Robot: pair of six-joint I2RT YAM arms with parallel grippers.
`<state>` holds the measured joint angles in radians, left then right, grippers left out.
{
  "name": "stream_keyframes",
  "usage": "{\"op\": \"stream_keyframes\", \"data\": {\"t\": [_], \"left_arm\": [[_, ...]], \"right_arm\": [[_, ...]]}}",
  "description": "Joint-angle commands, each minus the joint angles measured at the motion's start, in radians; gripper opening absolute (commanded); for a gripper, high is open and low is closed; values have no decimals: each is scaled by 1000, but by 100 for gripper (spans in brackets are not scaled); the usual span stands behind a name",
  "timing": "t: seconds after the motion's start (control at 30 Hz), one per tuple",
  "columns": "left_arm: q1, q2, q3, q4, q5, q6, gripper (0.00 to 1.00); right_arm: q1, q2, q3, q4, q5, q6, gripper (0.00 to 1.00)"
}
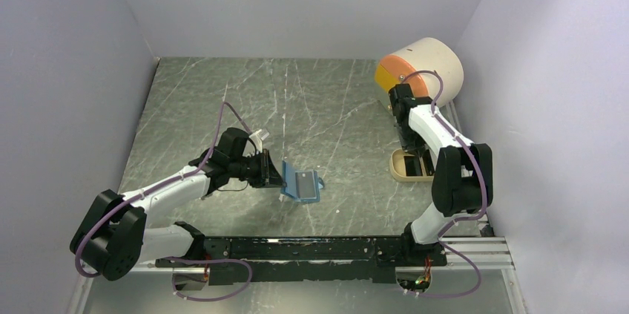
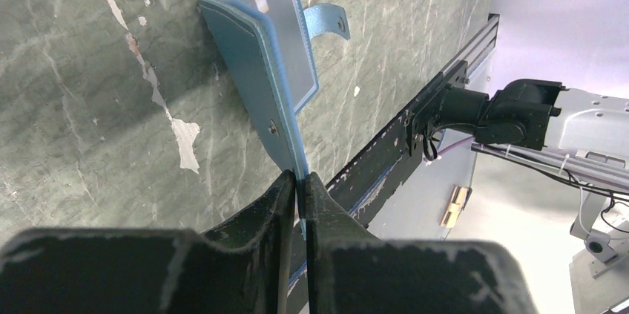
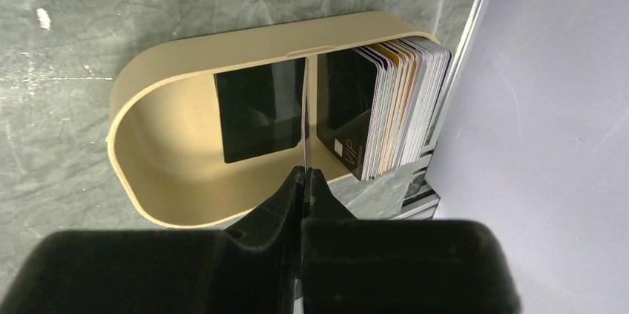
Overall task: Put the credit cards into the card holder
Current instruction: Pick up the credit card from the storage box.
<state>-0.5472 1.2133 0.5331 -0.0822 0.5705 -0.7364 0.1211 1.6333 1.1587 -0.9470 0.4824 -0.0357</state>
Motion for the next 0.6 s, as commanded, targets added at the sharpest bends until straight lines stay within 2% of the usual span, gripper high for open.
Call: {"op": "stream_keyframes", "data": {"t": [0.0, 0.23, 0.33, 0.57], "left_arm": [[-9, -25, 30, -12, 15, 15, 15], [-10, -41, 55, -75, -49, 16, 14], [-9, -57, 24, -47, -79, -25, 10], [-8, -31, 2, -38, -142, -99, 9]], "right_arm": [[10, 14, 48, -29, -28, 34, 0], [39, 1, 133, -110, -2, 95, 0], [60, -11, 186, -166, 30, 129, 0], [176, -45, 311, -196, -54, 205, 0]]}}
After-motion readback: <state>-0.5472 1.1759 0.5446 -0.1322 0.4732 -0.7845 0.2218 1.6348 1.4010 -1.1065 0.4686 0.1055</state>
